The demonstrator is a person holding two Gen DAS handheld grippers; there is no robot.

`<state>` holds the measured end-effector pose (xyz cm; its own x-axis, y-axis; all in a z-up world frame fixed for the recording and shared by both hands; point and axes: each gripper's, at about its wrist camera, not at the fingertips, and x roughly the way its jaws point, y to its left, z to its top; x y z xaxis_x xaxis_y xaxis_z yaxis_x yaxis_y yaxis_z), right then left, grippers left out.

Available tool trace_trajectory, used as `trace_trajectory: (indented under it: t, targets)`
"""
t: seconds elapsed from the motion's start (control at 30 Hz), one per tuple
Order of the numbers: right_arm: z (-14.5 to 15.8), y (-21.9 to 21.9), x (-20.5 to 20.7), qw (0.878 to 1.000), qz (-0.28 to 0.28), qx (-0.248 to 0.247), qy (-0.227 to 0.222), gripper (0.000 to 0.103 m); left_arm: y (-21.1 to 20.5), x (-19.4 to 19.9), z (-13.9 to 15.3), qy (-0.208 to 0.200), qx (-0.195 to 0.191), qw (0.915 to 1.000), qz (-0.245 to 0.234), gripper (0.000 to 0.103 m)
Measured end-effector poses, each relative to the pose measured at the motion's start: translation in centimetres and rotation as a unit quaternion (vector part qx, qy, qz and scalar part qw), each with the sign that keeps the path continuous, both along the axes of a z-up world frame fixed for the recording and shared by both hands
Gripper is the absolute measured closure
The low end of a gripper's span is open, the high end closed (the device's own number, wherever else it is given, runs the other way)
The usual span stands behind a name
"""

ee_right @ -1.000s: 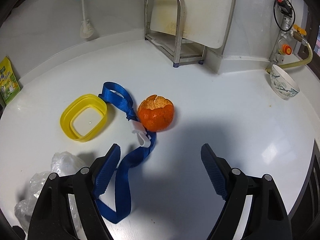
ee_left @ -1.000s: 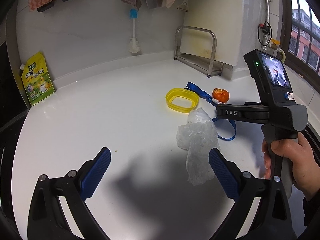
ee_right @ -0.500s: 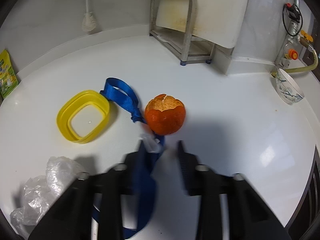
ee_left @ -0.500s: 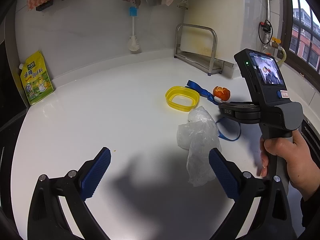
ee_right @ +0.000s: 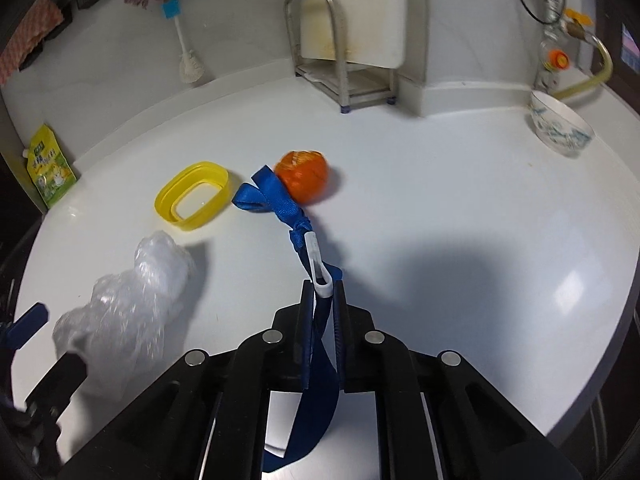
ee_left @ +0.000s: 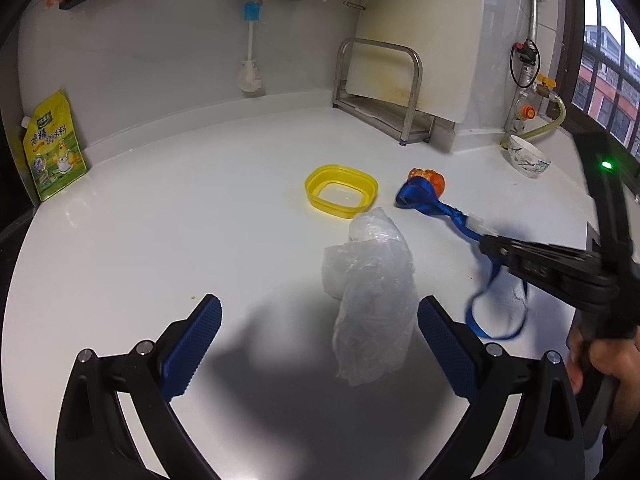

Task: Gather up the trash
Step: 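Lift the blue lanyard with the right tool while the left tool grasps the crumpled plastic bag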

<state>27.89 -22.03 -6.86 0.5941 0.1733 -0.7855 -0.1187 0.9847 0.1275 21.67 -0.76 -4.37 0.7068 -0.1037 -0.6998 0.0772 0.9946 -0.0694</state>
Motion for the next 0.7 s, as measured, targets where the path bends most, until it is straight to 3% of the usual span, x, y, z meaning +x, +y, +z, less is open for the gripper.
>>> trace_trajectory:
  t: [0.33, 0.43, 0.47, 0.63, 0.7]
  targets:
    - [1.2, -3.6, -4.6, 0.999, -0.028, 0.022, -0.018, 0.094, -2.4, 2.9, -1.7, 0.012, 0.038, 0.9992, 0.003, 0.006]
    - [1.1, -3.8, -5.2, 0.999, -0.029, 0.026, -0.018, 0.094, -2.6, 3.5, -1.9, 0.010, 0.044, 0.9990, 0.007, 0.010]
    - [1.1, -3.9, -5.4, 0.999, -0.028, 0.027, -0.017, 0.094, -2.9, 3.6, -1.9, 0.011, 0.048, 0.9988, 0.004, 0.014]
    - [1.0, -3.6, -6.7, 0.998, -0.027, 0.046, -0.019, 0.094, -3.6, 4.0, -2.6, 0.032, 0.039, 0.9984, -0.022, 0.065]
    - [1.2, -3.2, -7.3, 0.998, -0.024, 0.048, -0.022, 0.094, -3.5, 3.9, -2.6, 0.035, 0.027, 0.9987, -0.025, 0.076]
